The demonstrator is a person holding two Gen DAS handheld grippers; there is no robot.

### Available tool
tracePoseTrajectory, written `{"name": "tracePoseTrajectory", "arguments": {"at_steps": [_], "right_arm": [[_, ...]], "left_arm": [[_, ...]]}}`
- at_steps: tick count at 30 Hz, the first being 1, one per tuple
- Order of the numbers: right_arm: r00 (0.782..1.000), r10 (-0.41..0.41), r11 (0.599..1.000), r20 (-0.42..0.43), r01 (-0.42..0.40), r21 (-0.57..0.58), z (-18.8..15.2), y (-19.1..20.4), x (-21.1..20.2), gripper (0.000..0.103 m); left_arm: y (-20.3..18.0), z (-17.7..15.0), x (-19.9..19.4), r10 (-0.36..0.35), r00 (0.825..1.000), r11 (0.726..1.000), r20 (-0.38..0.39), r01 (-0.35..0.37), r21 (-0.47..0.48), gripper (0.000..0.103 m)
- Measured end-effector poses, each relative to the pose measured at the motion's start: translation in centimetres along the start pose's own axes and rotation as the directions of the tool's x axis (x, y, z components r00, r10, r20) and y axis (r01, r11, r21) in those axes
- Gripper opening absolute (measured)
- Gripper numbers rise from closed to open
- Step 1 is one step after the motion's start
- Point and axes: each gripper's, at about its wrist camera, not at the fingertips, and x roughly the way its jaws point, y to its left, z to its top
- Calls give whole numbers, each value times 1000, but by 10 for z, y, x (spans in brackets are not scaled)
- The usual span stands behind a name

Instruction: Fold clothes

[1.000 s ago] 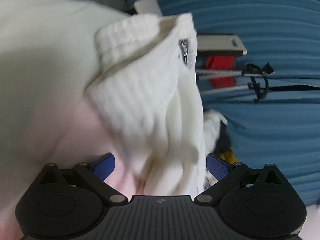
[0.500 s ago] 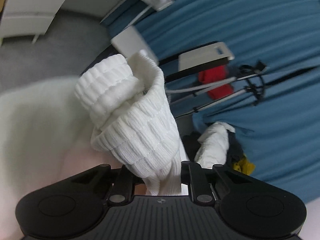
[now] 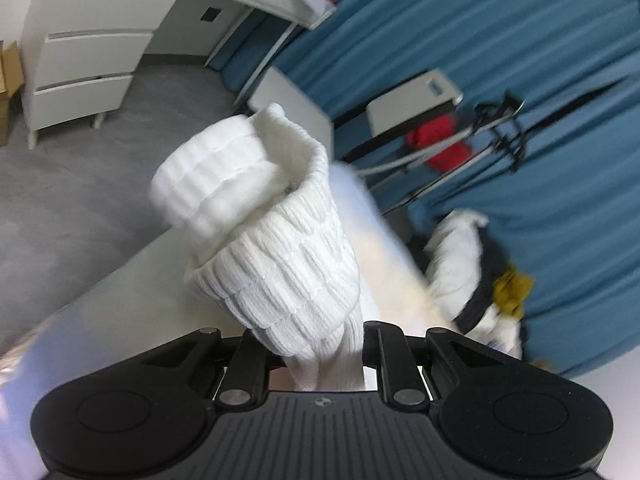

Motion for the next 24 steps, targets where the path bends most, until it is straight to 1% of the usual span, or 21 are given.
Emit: {"name": "tracePoseTrajectory", "arguments": {"at_steps": [2, 4, 6, 7, 8, 9, 10, 11, 12, 13, 15, 16, 18, 19, 20, 21, 22, 23, 24], "right_arm": [[999, -15, 1000, -36, 16, 16, -5, -15, 1, 10], [999, -5, 1000, -50, 6, 31, -7, -22, 3, 12], [999, 2, 999, -46, 0, 43, -9, -24, 1, 14], [999, 2, 999, -37, 0, 46, -10, -23, -2, 14], [1000, 1, 999, -28, 0, 50, -11, -23, -6, 14], [1000, 1, 999, -19, 0, 53, -12, -22, -9, 15], [1000, -5, 998, -8, 5, 56, -13, -22, -13, 16], [1000, -12, 998, 4, 12, 60, -13, -21, -17, 17], [1000, -22, 998, 18, 21, 66, -14, -21, -22, 17], [999, -33, 997, 35, 31, 76, -14, -21, -28, 17], [997, -45, 995, 68, 38, 89, -14, -22, -41, 18], [995, -48, 996, 85, 41, 81, -14, -19, -47, 18], [991, -52, 998, 127, 46, 47, -15, -12, -57, 19], [987, -51, 999, 153, 48, 22, -15, -8, -62, 20], [984, -46, 999, 174, 47, -2, -15, -3, -65, 26], [981, -39, 999, 192, 44, -26, -16, 1, -68, 38], [979, -26, 998, 202, 36, -47, -17, 5, -70, 44], [979, -5, 997, 202, 19, -69, -18, 9, -71, 53], [980, 20, 996, 198, -2, -92, -19, 11, -71, 59]], "left_arm": [[22, -12, 2, 4, 1000, 1000, -16, -4, -11, 20], [44, -25, 4, 5, 999, 1000, -33, -6, -25, 23], [50, -31, -1, -19, 1000, 1000, -23, 19, 3, 27], [51, -34, -4, -24, 999, 999, -21, 24, 24, 35], [50, -37, -7, -18, 999, 999, -29, 20, 48, 40], [49, -40, -11, -12, 999, 997, -37, 14, 72, 48], [43, -44, -14, -3, 999, 994, -39, 7, 105, 54], [37, -49, -18, 6, 999, 990, -40, 0, 139, 58], [30, -53, -21, 15, 999, 985, -42, -7, 173, 66], [24, -58, -30, 32, 999, 975, -26, -26, 221, 70], [10, -69, -48, 68, 998, 946, 13, -69, 318, 70], [1, -74, -57, 80, 996, 926, 34, -87, 368, 74], [-18, -85, -75, 99, 992, 877, 78, -124, 463, 77], [-28, -92, -83, 97, 989, 842, 112, -142, 520, 80], [-40, -100, -90, 88, 988, 815, 129, -146, 561, 82], [-51, -107, -94, 69, 989, 790, 134, -136, 597, 84], [-63, -117, -98, 45, 991, 770, 130, -117, 627, 84], [-76, -126, -102, 20, 992, 749, 124, -97, 655, 85], [-88, -136, -105, -4, 993, 727, 117, -77, 683, 85]]}}
